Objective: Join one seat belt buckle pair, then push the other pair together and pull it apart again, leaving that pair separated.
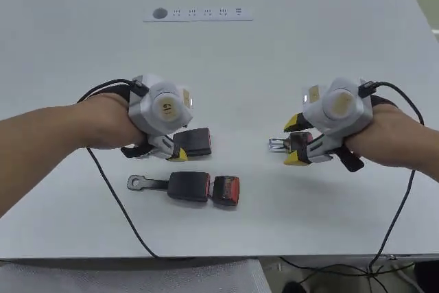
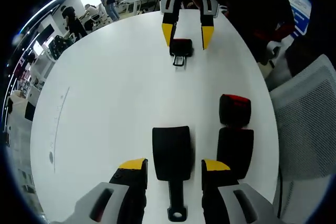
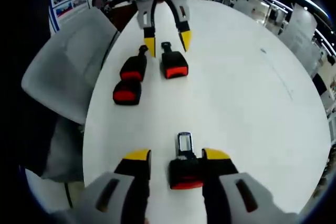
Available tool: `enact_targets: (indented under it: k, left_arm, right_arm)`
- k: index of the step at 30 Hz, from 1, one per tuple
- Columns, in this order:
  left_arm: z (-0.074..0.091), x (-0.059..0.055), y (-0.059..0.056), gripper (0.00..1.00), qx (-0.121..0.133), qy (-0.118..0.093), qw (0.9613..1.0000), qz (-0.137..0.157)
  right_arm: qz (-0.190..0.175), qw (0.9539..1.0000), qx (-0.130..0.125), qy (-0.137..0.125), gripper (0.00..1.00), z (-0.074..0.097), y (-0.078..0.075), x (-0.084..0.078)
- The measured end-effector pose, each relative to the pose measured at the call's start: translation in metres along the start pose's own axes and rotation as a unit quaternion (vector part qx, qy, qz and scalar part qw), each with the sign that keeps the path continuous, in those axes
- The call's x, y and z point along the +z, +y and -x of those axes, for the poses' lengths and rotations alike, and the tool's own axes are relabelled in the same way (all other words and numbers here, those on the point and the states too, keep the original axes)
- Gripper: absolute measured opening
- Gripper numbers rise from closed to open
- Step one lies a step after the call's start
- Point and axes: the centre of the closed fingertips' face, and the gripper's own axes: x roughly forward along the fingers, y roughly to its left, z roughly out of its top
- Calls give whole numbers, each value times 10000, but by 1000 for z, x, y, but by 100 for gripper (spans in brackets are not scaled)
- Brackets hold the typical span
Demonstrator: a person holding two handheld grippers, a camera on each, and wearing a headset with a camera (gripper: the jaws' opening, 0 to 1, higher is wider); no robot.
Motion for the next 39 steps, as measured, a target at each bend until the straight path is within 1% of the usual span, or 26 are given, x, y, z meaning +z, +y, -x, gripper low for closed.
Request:
enact_targets:
  k: [3, 5, 7, 9, 12, 14, 16, 20, 22, 23, 24, 25, 27, 29, 30, 32, 34, 39]
  left_arm:
    - [-3, -1, 2, 42, -66, 14, 10000, 16]
    - [-5, -3, 3, 42, -95, 38, 9999, 53]
    - [-7, -5, 3, 42, -105, 62, 9999, 54]
    - [-8, -5, 4, 41, -86, 73, 9999, 40]
    - [-11, -6, 6, 42, -92, 90, 9999, 40]
    - [-13, -8, 8, 42, -84, 98, 9999, 61]
    - [-15, -8, 7, 42, -96, 107, 9999, 78]
    - [-22, -15, 5, 42, -159, 206, 9996, 82]
    - [-24, -18, 4, 41, -171, 215, 9996, 106]
    - [-23, -18, 3, 41, -207, 207, 9995, 135]
    - [-22, -15, 6, 41, -173, 131, 9996, 197]
    - [-23, -16, 7, 42, -181, 130, 9996, 176]
    - [-23, -16, 3, 40, -287, 101, 9994, 179]
    - [-23, -15, -2, 33, -415, 77, 9990, 170]
    - [-23, -15, -1, 33, -360, 76, 9992, 177]
    - [-23, -15, -1, 33, -344, 93, 9992, 191]
    - [-23, -15, -1, 33, -350, 98, 9993, 121]
    - [-22, -15, -2, 33, -377, 107, 9992, 95]
  right_arm:
    - [-21, 10000, 20, 37, 36, 0, -7, -10]
    - [-53, 10000, 36, 54, 36, 1, -10, -14]
    - [-10, 10000, 15, 26, 39, 2, -11, -13]
    - [16, 10000, 59, -8, 37, 1, -8, -10]
    - [57, 9999, 123, 48, 36, -3, -5, -14]
    - [71, 9998, 129, 115, 37, -5, -6, -19]
    - [56, 9998, 136, 151, 37, -7, -6, -25]
    - [16, 9996, 165, 230, 36, -15, -6, -35]
    - [-12, 9996, 158, 220, 35, -16, -6, -35]
    - [-3, 9997, 142, 201, 35, -16, -7, -35]
    - [-17, 9997, 137, 177, 35, -16, -7, -34]
    - [5, 9998, 136, 173, 35, -16, -7, -34]
    - [14, 9997, 140, 176, 35, -16, -7, -34]
    - [52, 9997, 140, 188, 34, -16, -7, -34]
    - [53, 9997, 144, 193, 34, -16, -7, -34]
    - [61, 9997, 155, 191, 34, -16, -7, -34]
    - [63, 9997, 169, 192, 34, -17, -7, -34]
    - [95, 9996, 198, 200, 34, -17, -7, -35]
